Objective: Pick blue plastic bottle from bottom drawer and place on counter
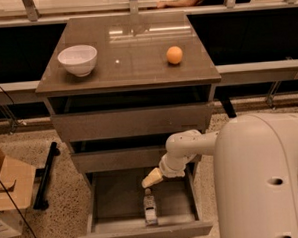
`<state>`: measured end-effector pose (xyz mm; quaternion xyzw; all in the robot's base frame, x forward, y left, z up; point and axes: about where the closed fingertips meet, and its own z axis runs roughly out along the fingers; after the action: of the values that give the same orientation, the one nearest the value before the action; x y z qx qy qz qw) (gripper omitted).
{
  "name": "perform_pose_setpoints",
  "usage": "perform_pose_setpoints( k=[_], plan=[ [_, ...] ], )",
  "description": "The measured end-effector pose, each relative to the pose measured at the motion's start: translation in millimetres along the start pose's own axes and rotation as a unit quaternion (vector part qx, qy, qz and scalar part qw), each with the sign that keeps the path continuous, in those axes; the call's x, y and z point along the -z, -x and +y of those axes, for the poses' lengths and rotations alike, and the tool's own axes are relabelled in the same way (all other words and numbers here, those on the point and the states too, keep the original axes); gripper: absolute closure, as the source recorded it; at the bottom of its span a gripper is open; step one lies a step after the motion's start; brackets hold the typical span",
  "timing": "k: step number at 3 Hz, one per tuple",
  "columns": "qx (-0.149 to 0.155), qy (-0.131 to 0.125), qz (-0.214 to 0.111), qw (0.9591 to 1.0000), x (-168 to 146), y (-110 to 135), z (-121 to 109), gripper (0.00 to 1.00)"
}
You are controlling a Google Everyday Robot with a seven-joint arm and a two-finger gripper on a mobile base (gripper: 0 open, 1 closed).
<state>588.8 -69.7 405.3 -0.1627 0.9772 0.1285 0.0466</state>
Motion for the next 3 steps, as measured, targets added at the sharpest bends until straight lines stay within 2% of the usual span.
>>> perform_pose_setpoints(
  k=[1,2,3],
  plan=[
    [-0.035,0.033,0.008,0.9988,-45,4,-4,0.0],
    [-0.072,0.068,0.017,0.9949,-90,1,-12,0.0],
    [-0.083,0.075,0.021,0.9935,-108,2,-14,0.0]
  ],
)
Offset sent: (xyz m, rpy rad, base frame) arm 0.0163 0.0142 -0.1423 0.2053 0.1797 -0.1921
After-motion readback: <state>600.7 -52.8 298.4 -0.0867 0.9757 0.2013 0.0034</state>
